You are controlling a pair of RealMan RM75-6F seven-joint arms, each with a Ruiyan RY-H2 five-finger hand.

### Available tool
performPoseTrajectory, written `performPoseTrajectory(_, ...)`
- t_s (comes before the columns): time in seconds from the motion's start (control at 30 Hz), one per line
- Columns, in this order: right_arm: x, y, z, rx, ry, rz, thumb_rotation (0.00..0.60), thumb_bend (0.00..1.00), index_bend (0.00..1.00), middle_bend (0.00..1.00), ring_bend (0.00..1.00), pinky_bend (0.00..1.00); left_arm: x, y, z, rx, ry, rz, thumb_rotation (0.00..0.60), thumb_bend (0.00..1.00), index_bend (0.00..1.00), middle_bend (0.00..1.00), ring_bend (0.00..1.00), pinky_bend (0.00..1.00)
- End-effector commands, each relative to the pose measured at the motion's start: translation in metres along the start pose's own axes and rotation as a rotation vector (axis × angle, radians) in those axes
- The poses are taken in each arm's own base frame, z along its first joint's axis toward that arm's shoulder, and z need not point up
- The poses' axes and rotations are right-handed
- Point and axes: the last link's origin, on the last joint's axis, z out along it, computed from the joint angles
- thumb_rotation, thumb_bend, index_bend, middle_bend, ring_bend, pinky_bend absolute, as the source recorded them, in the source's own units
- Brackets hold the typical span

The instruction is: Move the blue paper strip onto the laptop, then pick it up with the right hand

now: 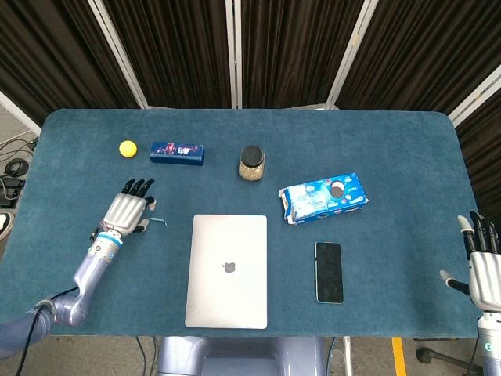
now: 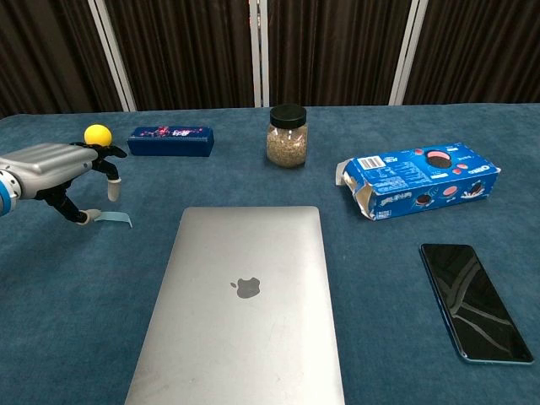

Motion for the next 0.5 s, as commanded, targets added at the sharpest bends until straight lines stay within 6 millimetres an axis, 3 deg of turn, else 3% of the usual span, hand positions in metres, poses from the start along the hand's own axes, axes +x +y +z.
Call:
performPoseTrajectory(0.03,0.0,0.0,0.0,-0.001,-0.007,0.018,0.6,0.0,0.0,0.0,0.0,0.0,-0.004,0.007,0.004,-0.019,-0.008,0.0,0.6,0.4,0.43,0.0,0.0,0.0)
performPoseTrajectory(0.3,-0.002,0.001,0.002,0.002,-0.011,0.014,0.6,0.0,0.0,0.0,0.0,0.0,-0.009,0.017,0.013,-0.033,-0.017,-0.001,0.6,0.43,0.49,0.0,0.0,0.0)
performPoseTrajectory(0.5,-0.001,0.003,0.003,-0.002,-0.008,0.017,0.6,0.0,0.0,0.0,0.0,0.0,-0.012,0.022,0.015,-0.035,-0.012,-0.002,0.6,0.47,0.6,0.0,0.0,0.0)
